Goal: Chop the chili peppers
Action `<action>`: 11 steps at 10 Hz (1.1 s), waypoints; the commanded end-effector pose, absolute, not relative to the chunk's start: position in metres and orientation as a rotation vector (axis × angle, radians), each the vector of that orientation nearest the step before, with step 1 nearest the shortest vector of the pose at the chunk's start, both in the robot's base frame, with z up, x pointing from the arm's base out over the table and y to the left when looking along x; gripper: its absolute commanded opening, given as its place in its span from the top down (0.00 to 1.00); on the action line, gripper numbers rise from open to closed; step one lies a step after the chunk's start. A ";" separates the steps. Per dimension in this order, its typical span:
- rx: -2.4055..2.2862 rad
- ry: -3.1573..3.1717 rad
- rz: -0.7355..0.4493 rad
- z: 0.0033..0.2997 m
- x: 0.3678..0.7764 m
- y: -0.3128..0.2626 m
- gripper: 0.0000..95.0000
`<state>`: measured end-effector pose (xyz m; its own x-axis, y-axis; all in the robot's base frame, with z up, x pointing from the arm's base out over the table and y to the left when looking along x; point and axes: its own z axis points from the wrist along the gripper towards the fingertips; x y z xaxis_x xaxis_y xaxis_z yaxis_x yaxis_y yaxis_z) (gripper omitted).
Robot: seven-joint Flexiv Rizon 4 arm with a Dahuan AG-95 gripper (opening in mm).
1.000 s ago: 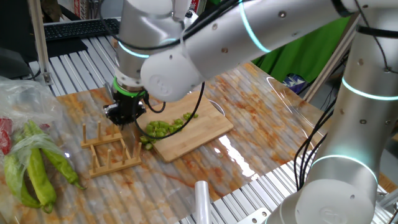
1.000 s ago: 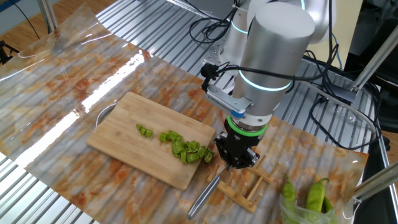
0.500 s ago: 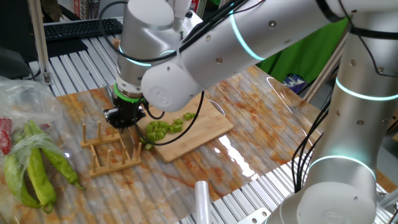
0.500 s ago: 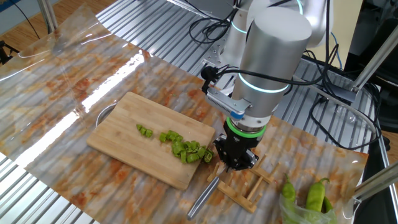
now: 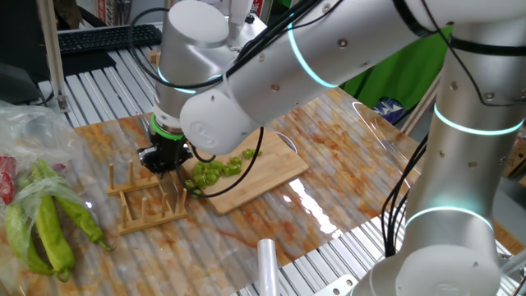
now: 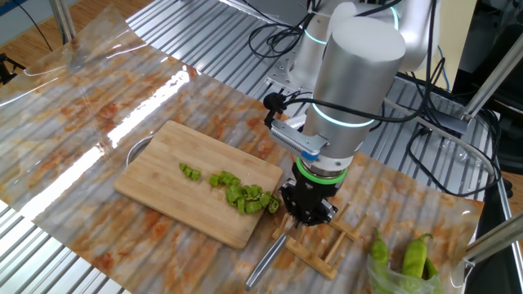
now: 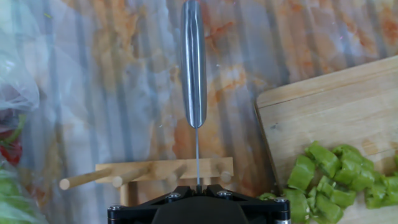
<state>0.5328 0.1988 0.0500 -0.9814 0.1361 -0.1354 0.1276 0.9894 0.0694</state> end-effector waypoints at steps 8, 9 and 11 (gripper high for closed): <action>0.218 3.011 0.077 0.042 0.531 0.200 1.00; 0.220 3.012 0.075 0.042 0.531 0.200 1.00; 0.225 3.015 0.070 0.042 0.531 0.201 1.00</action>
